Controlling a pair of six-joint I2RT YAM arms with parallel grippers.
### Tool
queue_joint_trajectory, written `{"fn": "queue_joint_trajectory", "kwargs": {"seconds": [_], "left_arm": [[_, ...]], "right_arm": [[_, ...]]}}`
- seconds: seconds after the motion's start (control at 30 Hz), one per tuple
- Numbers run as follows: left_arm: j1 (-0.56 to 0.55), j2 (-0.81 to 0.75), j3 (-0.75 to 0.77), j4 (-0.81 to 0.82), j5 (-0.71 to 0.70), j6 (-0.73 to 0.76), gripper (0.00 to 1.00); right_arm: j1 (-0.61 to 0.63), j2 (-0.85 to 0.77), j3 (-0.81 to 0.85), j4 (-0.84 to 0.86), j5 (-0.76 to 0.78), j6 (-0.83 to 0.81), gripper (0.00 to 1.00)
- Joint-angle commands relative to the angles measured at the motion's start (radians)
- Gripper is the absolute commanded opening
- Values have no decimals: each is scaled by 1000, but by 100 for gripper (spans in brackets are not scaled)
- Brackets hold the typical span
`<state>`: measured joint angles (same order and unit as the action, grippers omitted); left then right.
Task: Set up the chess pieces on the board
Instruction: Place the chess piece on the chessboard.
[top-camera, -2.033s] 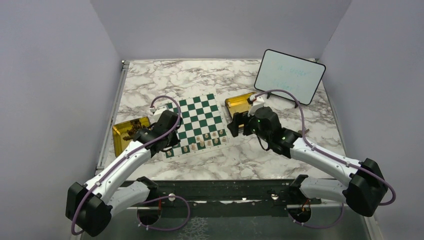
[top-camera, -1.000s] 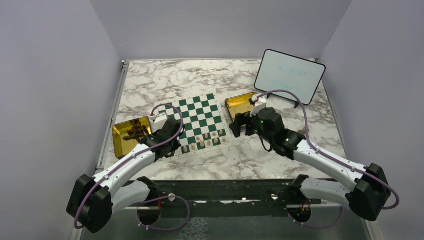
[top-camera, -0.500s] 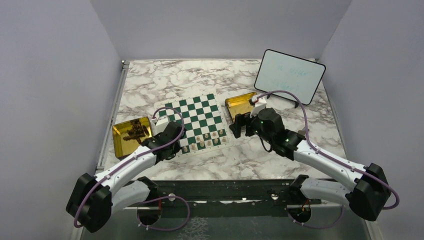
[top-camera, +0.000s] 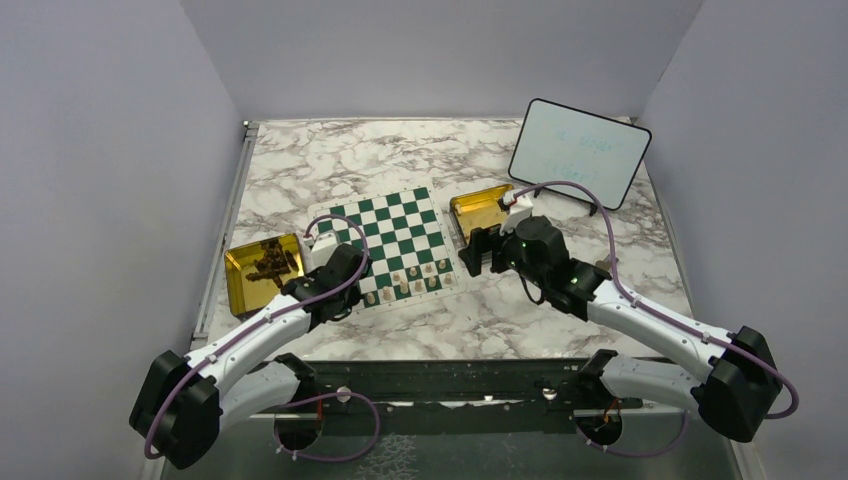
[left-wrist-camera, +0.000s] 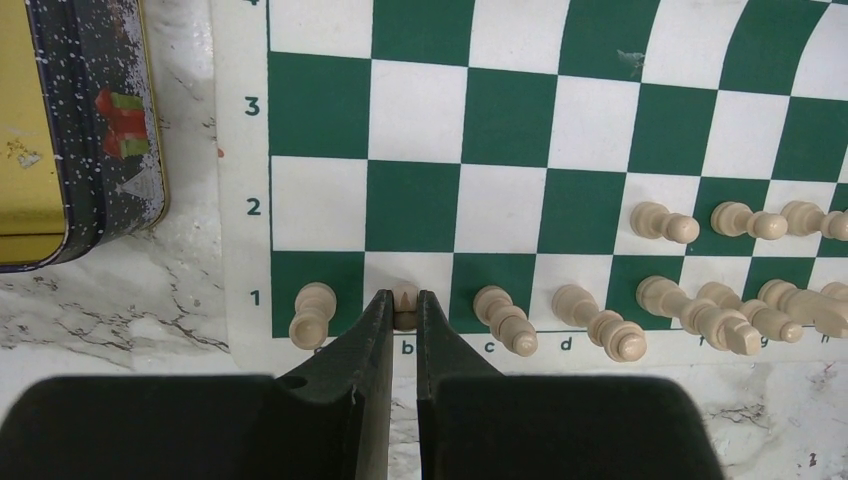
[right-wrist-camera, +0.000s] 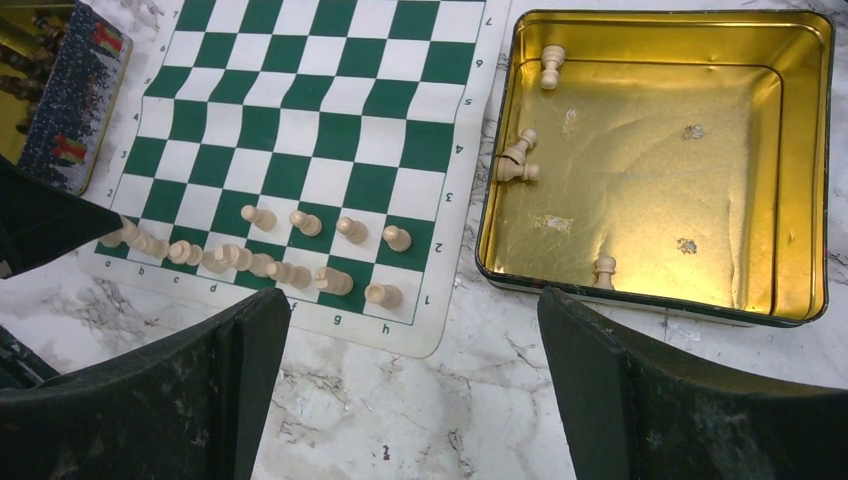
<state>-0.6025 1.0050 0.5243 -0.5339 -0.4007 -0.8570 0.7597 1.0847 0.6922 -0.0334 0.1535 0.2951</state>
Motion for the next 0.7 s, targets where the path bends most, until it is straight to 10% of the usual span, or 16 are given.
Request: {"fn": "queue_joint_trajectory", "kwargs": {"seconds": [0.0,0.67], "left_arm": [[-8,-8,-9,22,-6,-8,11],[-18,21,-9,30,-12,0,16]], "right_arm": [[6,-8,-11,-5,-6,6,100],[7,-12,-1,-15,-6,-2,100]]}}
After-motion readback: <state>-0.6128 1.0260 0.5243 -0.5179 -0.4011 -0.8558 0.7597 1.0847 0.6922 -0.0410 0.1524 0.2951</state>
